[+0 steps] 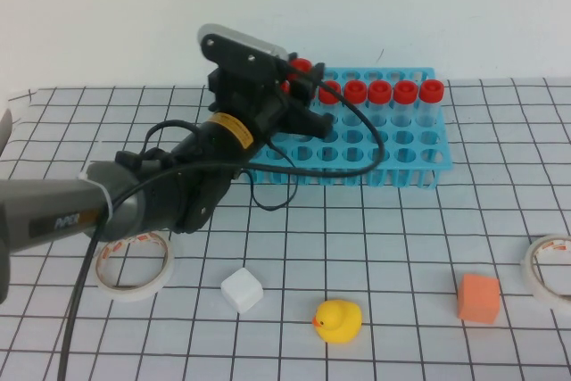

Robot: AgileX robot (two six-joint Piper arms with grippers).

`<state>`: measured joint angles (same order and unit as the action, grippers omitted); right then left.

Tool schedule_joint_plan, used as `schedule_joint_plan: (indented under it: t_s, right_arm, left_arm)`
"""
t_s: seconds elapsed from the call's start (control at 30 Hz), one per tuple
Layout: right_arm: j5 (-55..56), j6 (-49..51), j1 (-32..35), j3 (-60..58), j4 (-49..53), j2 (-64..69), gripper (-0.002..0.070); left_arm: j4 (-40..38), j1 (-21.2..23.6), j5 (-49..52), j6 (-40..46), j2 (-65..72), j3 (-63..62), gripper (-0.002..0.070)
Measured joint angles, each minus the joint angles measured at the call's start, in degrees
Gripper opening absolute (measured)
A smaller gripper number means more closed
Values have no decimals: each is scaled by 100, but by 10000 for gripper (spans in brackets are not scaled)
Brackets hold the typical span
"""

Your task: Place the test tubes

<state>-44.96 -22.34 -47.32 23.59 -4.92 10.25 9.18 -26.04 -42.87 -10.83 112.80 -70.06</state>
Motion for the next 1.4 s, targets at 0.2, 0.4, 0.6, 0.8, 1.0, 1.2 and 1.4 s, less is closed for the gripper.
schedule_joint_plan:
  t_s: [0.2,0.4,0.6,0.8,1.0,1.2,1.4]
  right_arm:
    - [0,0,0,0,0,0,-1]
    - [0,0,0,0,0,0,-1]
    - [0,0,0,0,0,0,-1]
    - [0,-10,0,0,0,0,-1]
    - [0,-19,0,0,0,0,-1]
    - [0,-19,0,0,0,0,-1]
    - [0,-19,0,0,0,0,-1]
  left_arm:
    - [-185,56,-120,0,101,-14,256]
    - [-185,56,-249,0,104,-24,256]
    - [-185,56,-271,-37,104,-24,256]
    - [103,56,-271,-167,108,-24,256]
    - [141,56,-434,-167,237,-98,256]
    - [164,56,-434,-167,521,-310,256]
    - [152,56,-373,-167,610,-353,256]
